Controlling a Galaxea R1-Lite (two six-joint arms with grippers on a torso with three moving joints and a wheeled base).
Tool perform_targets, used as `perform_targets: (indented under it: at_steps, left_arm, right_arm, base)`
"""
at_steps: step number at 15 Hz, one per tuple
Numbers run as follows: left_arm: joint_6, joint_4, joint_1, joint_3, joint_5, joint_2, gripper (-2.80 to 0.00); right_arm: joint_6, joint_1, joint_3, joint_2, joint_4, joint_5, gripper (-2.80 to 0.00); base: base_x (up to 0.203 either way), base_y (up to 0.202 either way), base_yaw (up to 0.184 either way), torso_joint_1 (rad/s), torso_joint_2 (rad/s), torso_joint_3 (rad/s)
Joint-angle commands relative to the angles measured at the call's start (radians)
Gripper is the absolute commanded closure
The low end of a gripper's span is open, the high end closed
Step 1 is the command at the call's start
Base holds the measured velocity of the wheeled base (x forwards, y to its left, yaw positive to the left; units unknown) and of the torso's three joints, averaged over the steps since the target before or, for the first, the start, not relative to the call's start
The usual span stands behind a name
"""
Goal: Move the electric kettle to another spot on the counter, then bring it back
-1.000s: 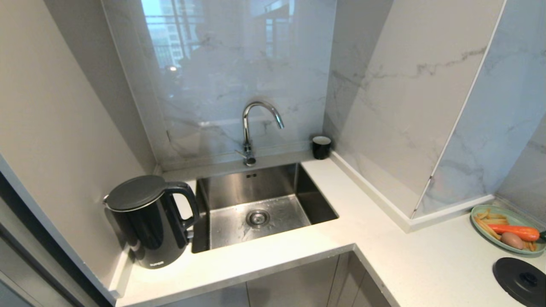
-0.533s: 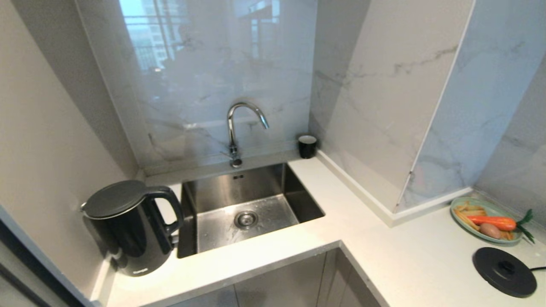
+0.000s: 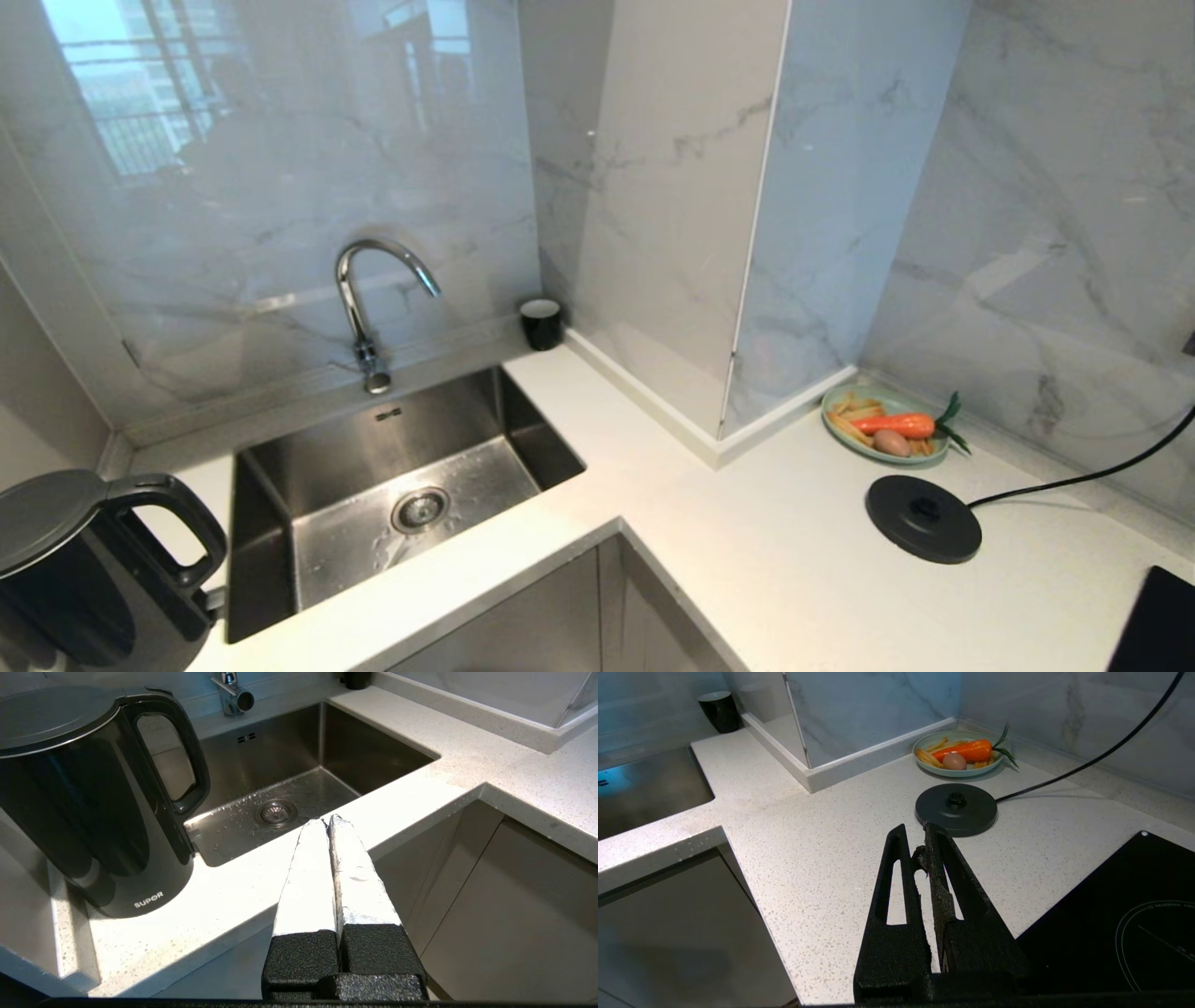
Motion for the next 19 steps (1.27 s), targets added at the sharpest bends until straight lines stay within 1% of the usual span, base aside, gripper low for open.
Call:
perform_targets:
  at_steps: [1,7,19]
  left_arm:
    - [-0.005,0.001,0.000,0.000,0.000,0.002,0.00]
    - [-0.020,0.001,0.000,0.000,0.025,0.002,0.00]
    - [-0.028,0.001,0.000,0.000,0.031,0.002,0.00]
  right_arm:
    - [0.000,0.000,0.000,0.000,0.002,0.000,0.00]
    - [0.000,0.000,0.000,0.000,0.000,0.000,0.00]
    - [0.000,0.000,0.000,0.000,0.002,0.000,0.00]
  base:
    - [0.000,0.000,0.000,0.000,0.00,0.000]
    - [0.000,0.000,0.000,0.000,0.00,0.000]
    - [0.000,0.000,0.000,0.000,0.00,0.000]
